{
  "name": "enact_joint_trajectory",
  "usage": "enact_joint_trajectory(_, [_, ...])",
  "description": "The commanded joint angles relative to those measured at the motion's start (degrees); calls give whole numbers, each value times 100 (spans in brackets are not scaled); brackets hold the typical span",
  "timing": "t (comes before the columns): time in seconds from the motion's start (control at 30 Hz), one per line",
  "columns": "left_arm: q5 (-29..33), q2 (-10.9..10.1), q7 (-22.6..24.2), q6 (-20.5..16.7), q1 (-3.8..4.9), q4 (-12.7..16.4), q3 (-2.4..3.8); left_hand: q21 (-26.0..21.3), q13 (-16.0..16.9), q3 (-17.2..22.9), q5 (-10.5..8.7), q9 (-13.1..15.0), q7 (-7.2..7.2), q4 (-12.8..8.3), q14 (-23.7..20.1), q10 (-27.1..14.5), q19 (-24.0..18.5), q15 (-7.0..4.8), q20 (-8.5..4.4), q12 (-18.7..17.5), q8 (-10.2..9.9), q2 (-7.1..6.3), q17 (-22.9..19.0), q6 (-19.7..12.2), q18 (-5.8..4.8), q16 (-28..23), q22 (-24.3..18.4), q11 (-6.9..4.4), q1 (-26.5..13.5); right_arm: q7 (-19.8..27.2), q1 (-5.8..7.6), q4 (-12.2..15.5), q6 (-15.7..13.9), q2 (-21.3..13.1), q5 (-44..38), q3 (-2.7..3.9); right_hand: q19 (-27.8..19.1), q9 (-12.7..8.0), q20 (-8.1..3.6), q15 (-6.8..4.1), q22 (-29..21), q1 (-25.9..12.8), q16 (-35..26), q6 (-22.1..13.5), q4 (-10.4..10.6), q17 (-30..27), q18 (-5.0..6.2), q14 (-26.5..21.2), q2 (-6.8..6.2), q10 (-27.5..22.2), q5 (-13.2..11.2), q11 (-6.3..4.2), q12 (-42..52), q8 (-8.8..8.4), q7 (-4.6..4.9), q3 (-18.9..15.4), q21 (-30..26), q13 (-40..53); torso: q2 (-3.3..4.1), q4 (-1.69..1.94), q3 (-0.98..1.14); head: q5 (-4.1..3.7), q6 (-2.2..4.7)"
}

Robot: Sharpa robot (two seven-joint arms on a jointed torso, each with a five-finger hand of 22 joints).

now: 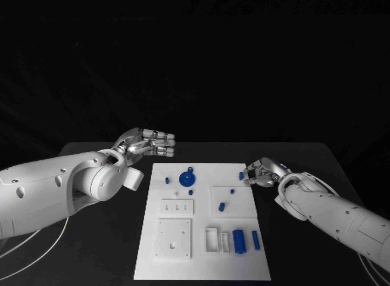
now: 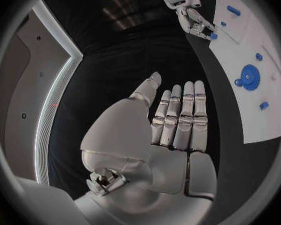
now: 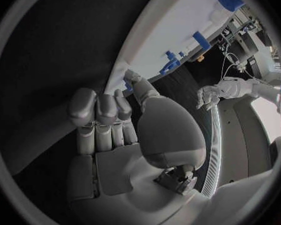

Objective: Assemble the parts on the task board

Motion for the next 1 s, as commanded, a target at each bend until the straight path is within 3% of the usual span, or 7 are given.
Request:
enact_joint_trajectory(0.03, [-27,8,31,89,3,10,5,30,8,23,32,8,0,1,-28,-8,-34,12,3,21,19,-1,5,-3,-42,-16,-1,10,-52,48,-6,8,164,20,2,1,-1,-9,15,10,683,-27,16,-14,-42,3,5,-14,39,-37,12,-11,29,-30,-5,-2,31,5,-1,3,1,0,2])
enact_joint_trajectory(0.4, [-30,27,29,97,3,-1,5,39,8,42,32,8,1,-10,-30,-8,-41,12,2,21,20,1,4,-1,-41,-17,0,9,-47,25,-7,-15,126,96,4,0,-2,-9,18,12,681,-57,17,-19,-23,7,10,-12,59,-31,-115,-8,39,-31,-4,-50,32,10,0,13,-8,-1,-1])
enact_joint_trajectory(1.0, [-31,27,7,115,5,3,5,51,8,55,30,8,1,-15,-31,-16,-49,13,3,20,20,2,4,1,-40,-16,2,12,-54,-10,-7,-85,87,182,9,0,2,-8,20,11,684,-84,31,7,9,21,15,-7,154,-23,-191,-11,57,-29,-11,-82,45,22,-3,1,-4,7,-1])
